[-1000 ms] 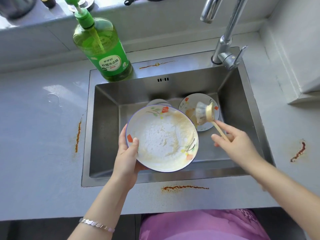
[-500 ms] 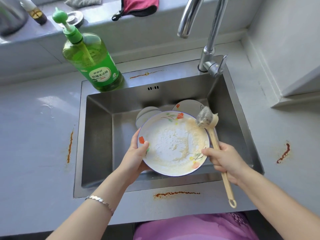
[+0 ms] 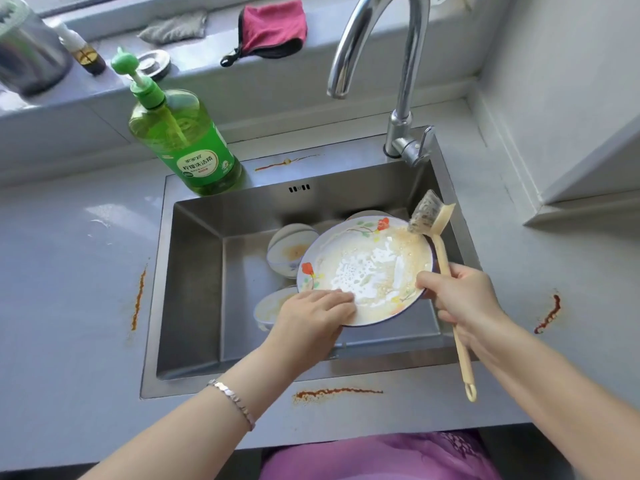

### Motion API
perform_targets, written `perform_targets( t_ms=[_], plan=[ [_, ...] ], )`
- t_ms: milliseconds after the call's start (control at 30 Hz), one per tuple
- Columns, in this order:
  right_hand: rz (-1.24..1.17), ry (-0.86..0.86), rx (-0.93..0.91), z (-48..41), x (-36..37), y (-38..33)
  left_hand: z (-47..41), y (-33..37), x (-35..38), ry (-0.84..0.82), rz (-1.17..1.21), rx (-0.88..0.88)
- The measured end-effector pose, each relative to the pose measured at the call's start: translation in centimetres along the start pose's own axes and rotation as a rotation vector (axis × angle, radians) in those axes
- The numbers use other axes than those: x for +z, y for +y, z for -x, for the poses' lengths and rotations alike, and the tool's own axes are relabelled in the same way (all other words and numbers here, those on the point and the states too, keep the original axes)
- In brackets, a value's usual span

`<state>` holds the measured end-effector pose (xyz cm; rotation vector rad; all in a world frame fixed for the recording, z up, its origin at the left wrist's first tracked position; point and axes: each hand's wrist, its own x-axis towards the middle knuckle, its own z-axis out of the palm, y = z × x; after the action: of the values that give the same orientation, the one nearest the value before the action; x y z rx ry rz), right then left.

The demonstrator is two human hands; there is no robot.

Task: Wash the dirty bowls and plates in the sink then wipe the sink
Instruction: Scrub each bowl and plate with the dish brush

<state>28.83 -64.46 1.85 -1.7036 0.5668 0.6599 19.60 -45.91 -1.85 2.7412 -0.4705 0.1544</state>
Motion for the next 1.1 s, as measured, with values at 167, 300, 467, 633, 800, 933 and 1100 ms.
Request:
perform_targets(
  t_ms=[167, 300, 467, 633, 800, 933, 1100],
  plan=[
    [0.046, -0.006, -0.048, -0.4, -1.2, -1.4, -1.3, 0.9, -1.1, 0.227, -0.023, 0.024],
    [0.140, -0.054, -0.080, -0.6, -1.4, -2.8, -2.2, 1.3, -2.4, 0.296, -0.039, -0.036],
    [0.295, -0.193, -0.129, 0.1, -1.1, -4.4, -1.5, 2.2, -4.4, 0.275, 0.127, -0.201],
    [0.261, -0.201, -0.438, 1.9, -0.6, -5.0, -1.1, 2.6, -8.1, 0.272, 0.557, -0.563],
    [0.404, -0.366, -0.593, 4.3, 1.2, -5.3, -0.4, 0.9, -11.9, 0.270, 0.913, -0.627],
    [0.527, -0.351, -0.708, 6.1, 2.6, -5.7, 1.0, -0.9, -13.4, 0.194, 1.007, -0.583],
    [0.742, -0.161, -0.874, 8.6, 4.2, -6.2, 2.3, -3.0, -14.4, 0.151, 0.958, -0.500]
  ],
)
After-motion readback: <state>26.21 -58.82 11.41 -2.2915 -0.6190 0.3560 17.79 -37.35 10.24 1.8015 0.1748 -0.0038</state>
